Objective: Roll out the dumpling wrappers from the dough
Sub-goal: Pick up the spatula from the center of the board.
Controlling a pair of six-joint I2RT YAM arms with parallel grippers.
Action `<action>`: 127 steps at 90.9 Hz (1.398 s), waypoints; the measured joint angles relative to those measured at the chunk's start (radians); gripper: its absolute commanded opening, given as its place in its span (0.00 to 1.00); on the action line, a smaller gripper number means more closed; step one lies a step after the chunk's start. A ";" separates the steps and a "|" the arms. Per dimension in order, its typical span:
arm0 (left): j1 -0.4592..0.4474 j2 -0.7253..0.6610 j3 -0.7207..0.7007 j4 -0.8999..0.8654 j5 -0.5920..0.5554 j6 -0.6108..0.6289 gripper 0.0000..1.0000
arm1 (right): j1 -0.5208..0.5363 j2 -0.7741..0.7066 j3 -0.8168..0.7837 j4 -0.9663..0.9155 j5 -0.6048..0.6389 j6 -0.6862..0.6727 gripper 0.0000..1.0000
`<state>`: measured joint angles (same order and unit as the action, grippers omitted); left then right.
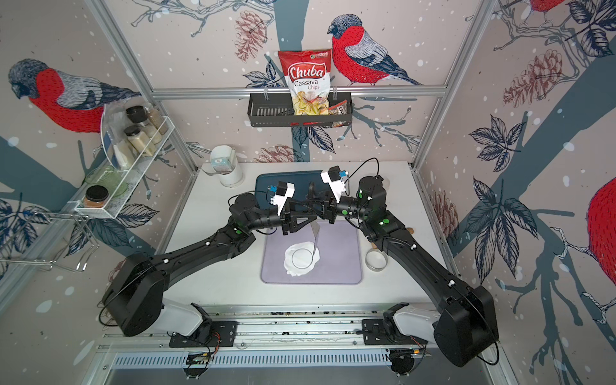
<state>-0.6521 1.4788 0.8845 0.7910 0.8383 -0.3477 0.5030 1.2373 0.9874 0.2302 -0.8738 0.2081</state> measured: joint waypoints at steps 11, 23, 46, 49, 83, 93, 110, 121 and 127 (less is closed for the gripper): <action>0.003 0.031 0.008 0.043 0.006 -0.060 0.05 | -0.001 0.003 -0.002 0.002 -0.011 -0.038 0.00; 0.010 0.035 0.013 0.053 0.001 -0.072 0.00 | -0.003 -0.002 -0.006 0.005 0.006 -0.049 0.01; 0.014 0.017 0.029 0.011 -0.022 -0.035 0.00 | 0.011 -0.008 0.022 -0.035 0.059 -0.071 0.52; 0.014 0.016 0.035 -0.002 -0.034 -0.018 0.00 | 0.014 -0.008 0.030 -0.046 0.074 -0.070 0.58; 0.002 -0.021 0.136 -0.317 -0.373 0.120 0.00 | 0.211 -0.031 0.130 -0.196 0.711 -0.037 0.78; -0.035 -0.019 0.167 -0.385 -0.453 0.161 0.00 | 0.253 0.013 0.173 -0.246 0.904 0.017 0.73; -0.071 -0.018 0.188 -0.453 -0.542 0.216 0.00 | 0.262 0.079 0.210 -0.289 1.059 0.114 0.58; -0.082 -0.018 0.188 -0.481 -0.586 0.233 0.00 | 0.268 0.100 0.215 -0.291 1.070 0.159 0.44; -0.085 -0.018 0.189 -0.497 -0.603 0.243 0.00 | 0.267 0.115 0.217 -0.291 1.067 0.169 0.36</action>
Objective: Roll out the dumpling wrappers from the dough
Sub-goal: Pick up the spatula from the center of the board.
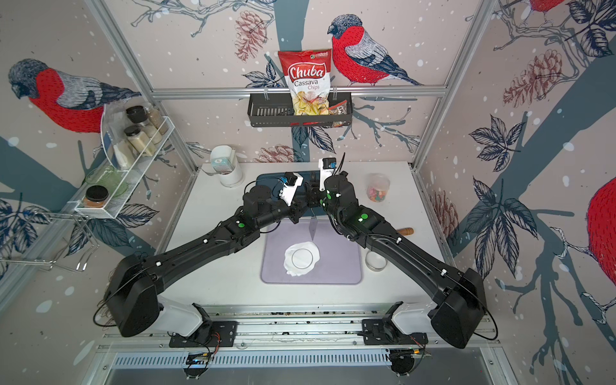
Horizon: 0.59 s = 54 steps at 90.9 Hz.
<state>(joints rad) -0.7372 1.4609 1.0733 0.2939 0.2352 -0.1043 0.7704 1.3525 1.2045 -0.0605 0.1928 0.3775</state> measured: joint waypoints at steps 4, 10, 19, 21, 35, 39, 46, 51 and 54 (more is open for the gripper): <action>0.000 0.000 0.000 -0.014 -0.005 0.003 0.00 | 0.000 0.014 0.004 0.001 -0.009 0.011 0.30; 0.000 0.003 0.000 -0.031 -0.016 0.008 0.00 | -0.001 0.032 0.009 0.000 -0.024 0.019 0.22; 0.000 0.004 0.000 -0.051 -0.038 0.026 0.00 | -0.008 0.048 0.010 -0.004 -0.023 0.024 0.08; 0.000 0.004 0.000 -0.054 -0.043 0.026 0.00 | -0.011 0.050 0.010 -0.005 -0.026 0.030 0.05; 0.000 0.004 0.000 -0.058 -0.052 0.034 0.15 | -0.047 0.051 0.006 0.000 -0.111 0.051 0.00; -0.002 0.004 0.000 -0.057 -0.051 0.041 0.35 | -0.066 0.044 -0.006 0.008 -0.153 0.072 0.00; -0.005 0.001 -0.003 -0.054 -0.038 0.052 0.56 | -0.098 0.021 -0.041 0.029 -0.202 0.089 0.00; -0.005 -0.016 -0.012 -0.048 -0.028 0.051 0.61 | -0.126 -0.001 -0.078 0.038 -0.193 0.086 0.00; -0.005 -0.032 -0.023 -0.035 -0.029 0.043 0.62 | -0.137 -0.013 -0.100 0.046 -0.167 0.087 0.00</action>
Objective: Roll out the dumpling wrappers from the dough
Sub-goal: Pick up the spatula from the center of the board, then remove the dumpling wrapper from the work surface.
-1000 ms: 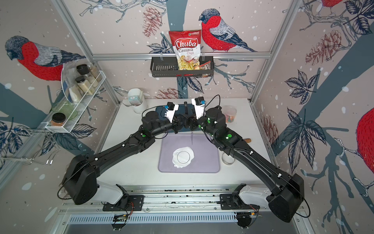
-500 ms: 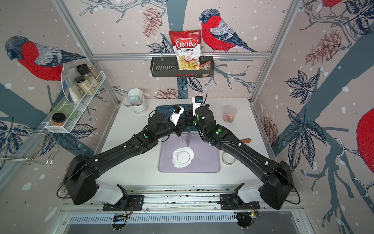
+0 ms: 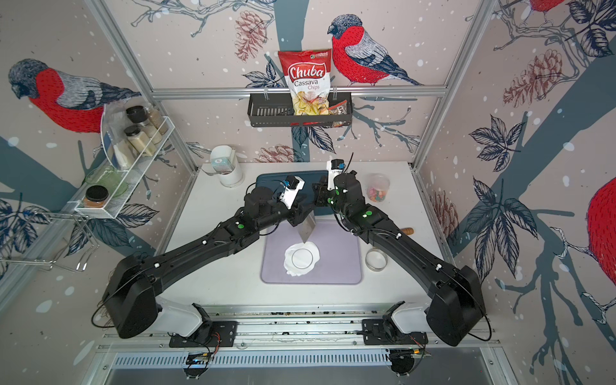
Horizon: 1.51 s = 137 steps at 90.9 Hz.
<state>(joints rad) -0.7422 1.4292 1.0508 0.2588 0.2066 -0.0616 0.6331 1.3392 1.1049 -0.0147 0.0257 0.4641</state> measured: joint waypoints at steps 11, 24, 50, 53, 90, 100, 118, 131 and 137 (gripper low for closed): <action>0.006 -0.072 -0.078 0.023 0.009 -0.025 0.63 | 0.004 -0.051 -0.072 0.043 0.064 -0.024 0.00; 0.049 -0.187 -0.208 -0.010 -0.033 -0.137 0.60 | 0.062 -0.103 -0.134 0.126 0.193 -0.103 0.00; 0.147 -0.362 -0.412 -0.273 -0.250 -0.386 0.51 | 0.272 -0.106 -0.234 0.327 0.281 -0.217 0.00; 0.150 -0.369 -0.430 -0.297 -0.267 -0.407 0.50 | 0.291 -0.092 -0.235 0.334 0.284 -0.227 0.00; 0.158 -0.298 -0.563 -0.373 -0.276 -0.537 0.41 | 0.317 -0.001 -0.313 0.469 0.306 -0.261 0.00; 0.158 -0.264 -0.567 -0.364 -0.262 -0.543 0.39 | 0.317 0.016 -0.324 0.515 0.306 -0.261 0.00; 0.158 -0.217 -0.574 -0.344 -0.255 -0.551 0.36 | 0.323 0.040 -0.324 0.566 0.306 -0.278 0.00; 0.158 -0.202 -0.579 -0.341 -0.254 -0.562 0.35 | 0.325 0.074 -0.327 0.595 0.306 -0.282 0.00; 0.158 -0.193 -0.579 -0.339 -0.254 -0.567 0.35 | 0.327 0.082 -0.330 0.602 0.306 -0.282 0.00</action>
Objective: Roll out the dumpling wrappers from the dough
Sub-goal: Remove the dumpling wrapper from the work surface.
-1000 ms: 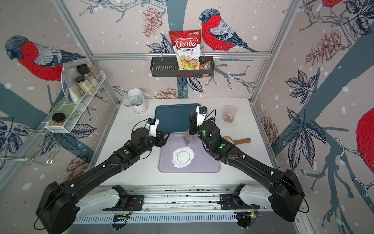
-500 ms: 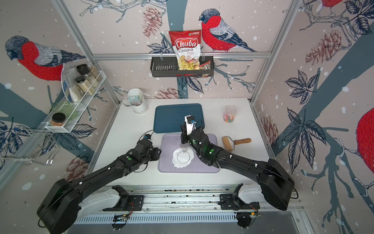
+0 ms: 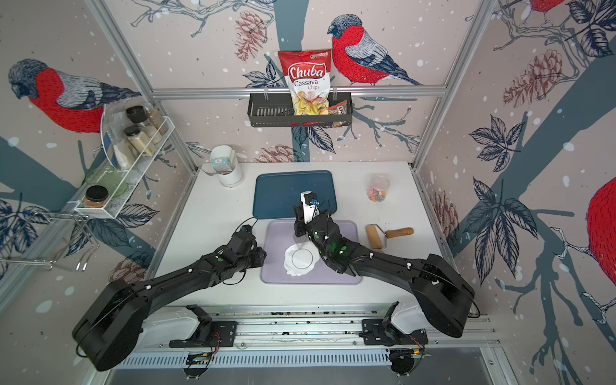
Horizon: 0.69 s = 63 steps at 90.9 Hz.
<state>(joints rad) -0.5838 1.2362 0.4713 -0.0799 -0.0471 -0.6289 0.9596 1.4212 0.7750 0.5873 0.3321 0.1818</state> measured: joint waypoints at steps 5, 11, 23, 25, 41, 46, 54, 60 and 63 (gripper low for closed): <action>0.000 0.006 -0.001 0.001 0.000 0.000 0.34 | 0.001 0.005 -0.002 0.009 0.000 0.000 0.00; 0.000 0.013 -0.003 0.002 0.002 -0.002 0.33 | 0.001 0.008 -0.003 0.014 0.000 -0.002 0.00; 0.000 0.026 -0.007 0.004 0.018 -0.010 0.31 | 0.001 0.012 -0.011 0.036 0.000 -0.004 0.00; 0.000 0.028 -0.007 0.007 0.019 -0.010 0.31 | 0.001 0.013 -0.012 0.039 0.000 -0.004 0.00; 0.000 0.033 -0.010 0.026 0.020 -0.018 0.30 | 0.015 0.022 -0.032 0.073 0.010 -0.026 0.00; 0.000 0.033 -0.013 0.031 0.020 -0.019 0.30 | 0.018 0.026 -0.038 0.091 0.014 -0.029 0.00; 0.000 0.033 -0.017 0.034 0.020 -0.025 0.30 | 0.021 0.030 -0.051 0.118 0.030 -0.030 0.00; 0.000 0.035 -0.019 0.039 0.020 -0.025 0.29 | 0.023 0.030 -0.066 0.147 0.031 -0.034 0.00; 0.000 0.036 -0.019 0.040 0.020 -0.026 0.29 | 0.023 0.031 -0.070 0.158 0.034 -0.034 0.00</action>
<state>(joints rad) -0.5838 1.2720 0.4522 -0.0399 -0.0273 -0.6544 0.9829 1.4517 0.7052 0.7448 0.3656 0.1474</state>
